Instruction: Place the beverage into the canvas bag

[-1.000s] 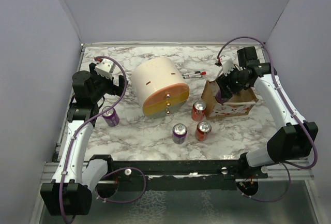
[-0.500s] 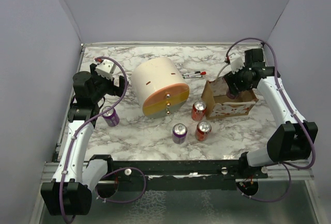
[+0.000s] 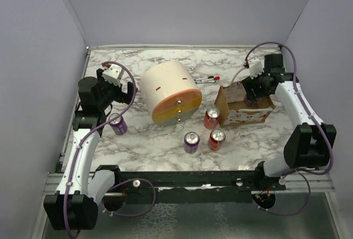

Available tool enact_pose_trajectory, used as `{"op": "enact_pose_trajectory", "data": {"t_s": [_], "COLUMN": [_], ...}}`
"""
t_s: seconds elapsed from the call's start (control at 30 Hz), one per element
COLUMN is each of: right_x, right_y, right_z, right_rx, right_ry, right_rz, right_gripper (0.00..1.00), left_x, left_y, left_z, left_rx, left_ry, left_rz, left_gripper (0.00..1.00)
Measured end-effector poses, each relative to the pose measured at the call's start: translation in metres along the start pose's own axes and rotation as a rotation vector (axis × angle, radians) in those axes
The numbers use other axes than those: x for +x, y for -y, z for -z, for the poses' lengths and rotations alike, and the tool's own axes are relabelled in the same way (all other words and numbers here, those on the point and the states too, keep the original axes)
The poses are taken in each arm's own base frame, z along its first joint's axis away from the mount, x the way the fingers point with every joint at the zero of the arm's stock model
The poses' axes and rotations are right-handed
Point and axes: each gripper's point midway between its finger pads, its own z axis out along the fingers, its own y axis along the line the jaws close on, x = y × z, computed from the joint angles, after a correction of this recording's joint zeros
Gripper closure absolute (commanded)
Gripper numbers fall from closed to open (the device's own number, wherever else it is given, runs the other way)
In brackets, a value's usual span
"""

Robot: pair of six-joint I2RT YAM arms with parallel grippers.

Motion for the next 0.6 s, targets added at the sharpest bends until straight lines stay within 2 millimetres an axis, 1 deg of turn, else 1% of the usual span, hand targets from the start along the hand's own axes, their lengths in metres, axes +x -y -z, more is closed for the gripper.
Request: {"op": "enact_pose_trajectory", "data": {"t_s": [0.23, 0.37, 0.6], "right_x": [0.001, 0.002, 0.011], "right_y": [0.005, 0.003, -0.001], "right_z": [-0.015, -0.025, -0.038], "right_rx": [-0.009, -0.029, -0.045], "right_ry": [-0.004, -0.007, -0.014], "right_rz": [-0.014, -0.022, -0.032], "right_gripper": [0.89, 0.88, 0.82], "left_x": [0.0, 0.0, 0.0], "left_y": [0.001, 0.001, 0.001], "left_z": [0.0, 0.0, 0.0], "left_rx": [0.003, 0.006, 0.008], "left_ry": [0.002, 0.002, 0.001], "left_rz": [0.0, 0.0, 0.0], "left_gripper": [0.01, 0.01, 0.01]}}
